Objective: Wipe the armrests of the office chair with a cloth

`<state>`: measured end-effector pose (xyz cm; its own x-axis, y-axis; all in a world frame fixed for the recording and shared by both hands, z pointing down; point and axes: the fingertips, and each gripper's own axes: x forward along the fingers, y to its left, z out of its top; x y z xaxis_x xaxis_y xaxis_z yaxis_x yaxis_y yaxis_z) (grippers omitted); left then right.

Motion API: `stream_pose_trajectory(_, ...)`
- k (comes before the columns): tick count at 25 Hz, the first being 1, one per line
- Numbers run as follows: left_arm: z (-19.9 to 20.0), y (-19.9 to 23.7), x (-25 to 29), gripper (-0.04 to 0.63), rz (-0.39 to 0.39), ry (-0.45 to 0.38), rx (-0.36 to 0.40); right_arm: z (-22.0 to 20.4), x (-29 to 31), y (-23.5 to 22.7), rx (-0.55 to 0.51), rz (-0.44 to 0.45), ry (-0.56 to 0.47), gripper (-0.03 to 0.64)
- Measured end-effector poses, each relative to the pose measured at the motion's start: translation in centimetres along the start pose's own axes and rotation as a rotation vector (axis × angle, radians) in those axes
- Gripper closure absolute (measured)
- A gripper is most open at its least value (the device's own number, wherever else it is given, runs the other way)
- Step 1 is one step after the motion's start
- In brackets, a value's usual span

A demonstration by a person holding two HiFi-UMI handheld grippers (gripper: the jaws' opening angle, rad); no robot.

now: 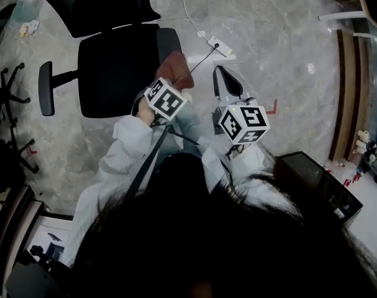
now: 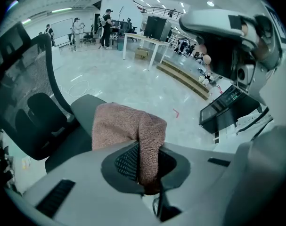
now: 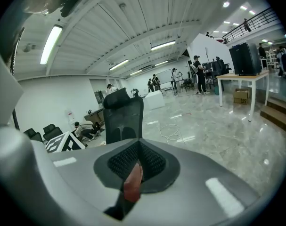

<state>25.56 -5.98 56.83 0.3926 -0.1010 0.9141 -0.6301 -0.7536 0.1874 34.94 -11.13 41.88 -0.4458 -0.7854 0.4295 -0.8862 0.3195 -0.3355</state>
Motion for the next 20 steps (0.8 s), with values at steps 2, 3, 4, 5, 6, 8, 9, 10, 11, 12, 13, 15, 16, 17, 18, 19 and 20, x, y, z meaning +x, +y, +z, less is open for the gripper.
stream_pose_trajectory(2, -0.5, -1.3, 0.0, 0.571, -0.016, 0.008, 0.003, 0.2, -0.4, 0.0, -0.003, 0.001, -0.007, 0.617)
stream_pose_trajectory(3, -0.7, -1.8, 0.0, 0.571, -0.027, 0.012, 0.002, 0.3, -0.6, 0.1, -0.004, 0.003, -0.009, 0.617)
stream_pose_trajectory(4, -1.0, -2.2, 0.0, 0.571, -0.035, 0.015, -0.003, 0.3, -0.7, 0.2, -0.005, 0.004, -0.01, 0.617)
stream_pose_trajectory(5, -1.2, -2.3, 0.0, 0.571, -0.038, 0.015, -0.009, 0.3, -0.7, 0.3, -0.006, 0.006, -0.01, 0.617)
stream_pose_trajectory(6, -1.2, -2.3, 0.0, 0.571, -0.037, 0.01, -0.018, 0.3, -0.7, 0.4, -0.007, 0.008, -0.008, 0.617)
stream_pose_trajectory(8, -0.9, -2.0, -0.1, 0.571, -0.024, -0.017, -0.037, 0.2, -0.8, 0.6, -0.008, 0.014, -0.007, 0.617)
stream_pose_trajectory(9, -0.6, -1.8, -0.3, 0.571, -0.011, -0.04, -0.046, 0.2, -0.9, 0.7, -0.011, 0.017, -0.007, 0.617)
stream_pose_trajectory(10, -0.2, -1.5, -0.7, 0.571, 0.005, -0.069, -0.055, 0.2, -1.0, 0.8, -0.014, 0.021, -0.008, 0.617)
stream_pose_trajectory(11, 0.3, -1.1, -1.2, 0.571, 0.025, -0.104, -0.067, 0.3, -1.1, 0.8, -0.017, 0.023, -0.012, 0.617)
stream_pose_trajectory(12, 0.9, -0.5, -2.0, 0.571, 0.048, -0.148, -0.083, 0.5, -1.2, 0.9, -0.021, 0.026, -0.017, 0.617)
stream_pose_trajectory(13, 1.7, 0.1, -3.1, 0.571, 0.073, -0.205, -0.103, 0.8, -1.3, 0.9, -0.026, 0.029, -0.027, 0.617)
stream_pose_trajectory(15, 3.6, 1.5, -6.2, 0.571, 0.137, -0.344, -0.146, 2.1, -1.6, 1.1, -0.041, 0.034, -0.055, 0.615)
stream_pose_trajectory(16, 4.6, 2.2, -8.1, 0.571, 0.173, -0.42, -0.17, 2.9, -1.8, 1.2, -0.052, 0.037, -0.072, 0.617)
stream_pose_trajectory(17, 5.6, 2.9, -10.2, 0.571, 0.209, -0.499, -0.193, 3.9, -2.0, 1.3, -0.065, 0.041, -0.091, 0.617)
stream_pose_trajectory(18, 6.6, 3.5, -12.4, 0.571, 0.246, -0.58, -0.212, 4.9, -2.3, 1.5, -0.08, 0.046, -0.11, 0.617)
stream_pose_trajectory(19, 7.4, 4.0, -14.8, 0.571, 0.284, -0.66, -0.227, 5.9, -2.5, 1.8, -0.098, 0.052, -0.131, 0.616)
stream_pose_trajectory(20, 8.2, 4.4, -17.2, 0.571, 0.323, -0.736, -0.239, 6.9, -2.8, 2.1, -0.119, 0.06, -0.151, 0.615)
